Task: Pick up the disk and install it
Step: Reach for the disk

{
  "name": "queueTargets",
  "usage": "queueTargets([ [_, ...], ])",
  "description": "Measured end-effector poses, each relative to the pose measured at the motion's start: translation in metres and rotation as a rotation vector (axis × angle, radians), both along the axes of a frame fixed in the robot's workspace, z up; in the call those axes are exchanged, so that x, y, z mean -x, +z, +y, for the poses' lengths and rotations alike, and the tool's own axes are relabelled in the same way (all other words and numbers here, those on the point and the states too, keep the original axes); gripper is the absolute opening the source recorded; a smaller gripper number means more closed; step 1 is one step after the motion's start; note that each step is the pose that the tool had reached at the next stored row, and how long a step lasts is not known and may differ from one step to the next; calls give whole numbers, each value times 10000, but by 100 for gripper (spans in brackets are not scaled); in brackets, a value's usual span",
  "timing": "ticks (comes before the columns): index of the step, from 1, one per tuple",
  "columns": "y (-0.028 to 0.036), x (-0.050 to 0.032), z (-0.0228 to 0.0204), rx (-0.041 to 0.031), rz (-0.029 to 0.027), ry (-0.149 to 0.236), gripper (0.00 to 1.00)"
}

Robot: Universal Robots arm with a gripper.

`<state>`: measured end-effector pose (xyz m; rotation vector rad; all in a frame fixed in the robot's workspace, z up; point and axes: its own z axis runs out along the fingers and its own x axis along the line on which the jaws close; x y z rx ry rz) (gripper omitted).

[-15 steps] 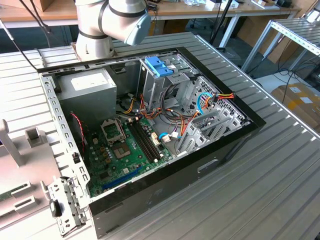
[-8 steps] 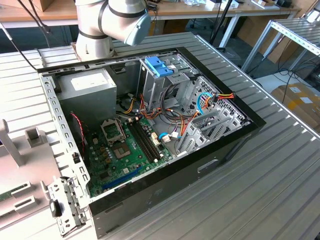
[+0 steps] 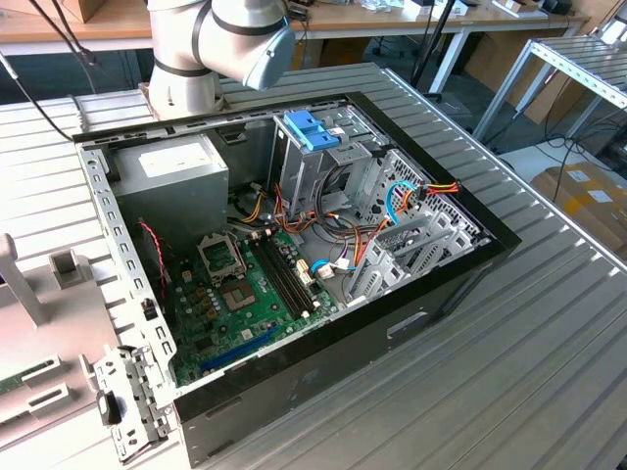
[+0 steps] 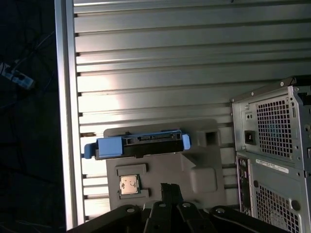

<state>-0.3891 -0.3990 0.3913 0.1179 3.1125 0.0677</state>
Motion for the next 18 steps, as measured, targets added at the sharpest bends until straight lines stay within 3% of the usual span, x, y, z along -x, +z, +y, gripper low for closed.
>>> queueTargets([
  [18, -2, 194, 0, 0, 0, -1, 11],
])
